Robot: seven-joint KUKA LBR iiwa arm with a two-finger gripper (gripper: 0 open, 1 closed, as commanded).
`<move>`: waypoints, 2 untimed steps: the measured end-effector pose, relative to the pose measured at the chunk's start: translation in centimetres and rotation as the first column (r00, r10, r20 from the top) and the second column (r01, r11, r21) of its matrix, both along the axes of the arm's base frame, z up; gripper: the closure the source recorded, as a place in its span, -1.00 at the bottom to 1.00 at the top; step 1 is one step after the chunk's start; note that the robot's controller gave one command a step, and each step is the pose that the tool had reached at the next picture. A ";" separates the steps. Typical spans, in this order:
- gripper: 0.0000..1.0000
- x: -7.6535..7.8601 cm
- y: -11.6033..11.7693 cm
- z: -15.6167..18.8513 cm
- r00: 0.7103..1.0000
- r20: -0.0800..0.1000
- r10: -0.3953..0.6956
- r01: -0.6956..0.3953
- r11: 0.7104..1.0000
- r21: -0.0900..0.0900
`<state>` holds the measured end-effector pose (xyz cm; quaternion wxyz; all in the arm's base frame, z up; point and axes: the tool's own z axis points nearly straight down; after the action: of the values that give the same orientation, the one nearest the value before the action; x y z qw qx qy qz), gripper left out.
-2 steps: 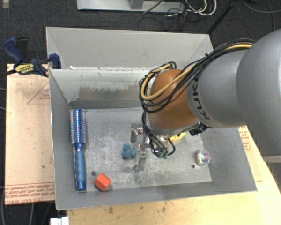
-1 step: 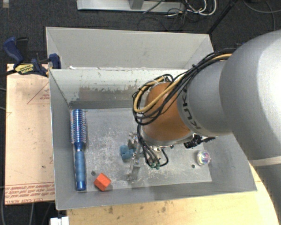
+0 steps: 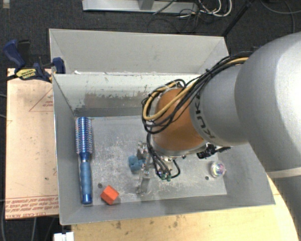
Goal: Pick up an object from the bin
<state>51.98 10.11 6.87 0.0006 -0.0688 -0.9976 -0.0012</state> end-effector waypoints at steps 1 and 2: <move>1.00 0.0 0.0 0.0 1.000 0.001 0.000 0.000 1.000 0.001; 1.00 0.1 0.0 2.9 1.000 0.005 0.000 0.000 1.000 -0.001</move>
Offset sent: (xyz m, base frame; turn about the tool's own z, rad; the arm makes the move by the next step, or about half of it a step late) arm 0.0000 0.0000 0.0000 0.0000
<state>52.10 10.14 9.79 -0.0018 -0.0689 -0.9976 -0.0011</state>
